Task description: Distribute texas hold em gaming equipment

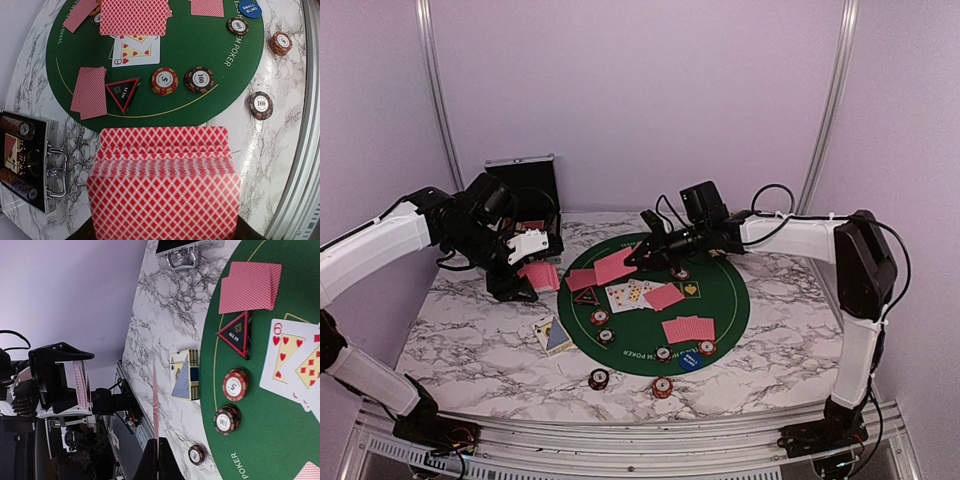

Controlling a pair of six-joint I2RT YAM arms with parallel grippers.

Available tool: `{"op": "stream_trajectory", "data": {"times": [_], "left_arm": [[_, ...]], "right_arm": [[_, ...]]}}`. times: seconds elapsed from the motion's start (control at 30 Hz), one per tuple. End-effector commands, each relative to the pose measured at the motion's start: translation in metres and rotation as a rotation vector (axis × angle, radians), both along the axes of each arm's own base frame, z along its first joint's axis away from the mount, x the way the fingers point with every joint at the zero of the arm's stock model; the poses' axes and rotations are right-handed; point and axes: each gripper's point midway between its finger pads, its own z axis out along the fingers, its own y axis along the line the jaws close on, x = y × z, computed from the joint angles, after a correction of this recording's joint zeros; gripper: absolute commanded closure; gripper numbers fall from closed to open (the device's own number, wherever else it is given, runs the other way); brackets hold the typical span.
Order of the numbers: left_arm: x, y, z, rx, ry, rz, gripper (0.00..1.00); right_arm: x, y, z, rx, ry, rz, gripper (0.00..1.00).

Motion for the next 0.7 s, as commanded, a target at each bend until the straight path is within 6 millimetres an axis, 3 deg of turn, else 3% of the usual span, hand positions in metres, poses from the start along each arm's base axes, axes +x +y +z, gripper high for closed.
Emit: {"op": "stream_trajectory", "data": {"times": [0.0,0.33,0.67], "left_arm": [[-0.002,0.003,0.008,-0.013,-0.019,0.007,1.00],[-0.001,0.001,0.011,-0.025,-0.019,0.005,1.00],[-0.001,0.002,0.012,-0.019,-0.023,0.009,1.00]], "right_arm": [[0.005,-0.034,-0.003,-0.073,-0.050,-0.013,1.00],[0.022,-0.103,-0.076,-0.267,0.014,-0.116,1.00],[0.045,-0.127,-0.107,-0.296,0.048,-0.165,1.00]]}}
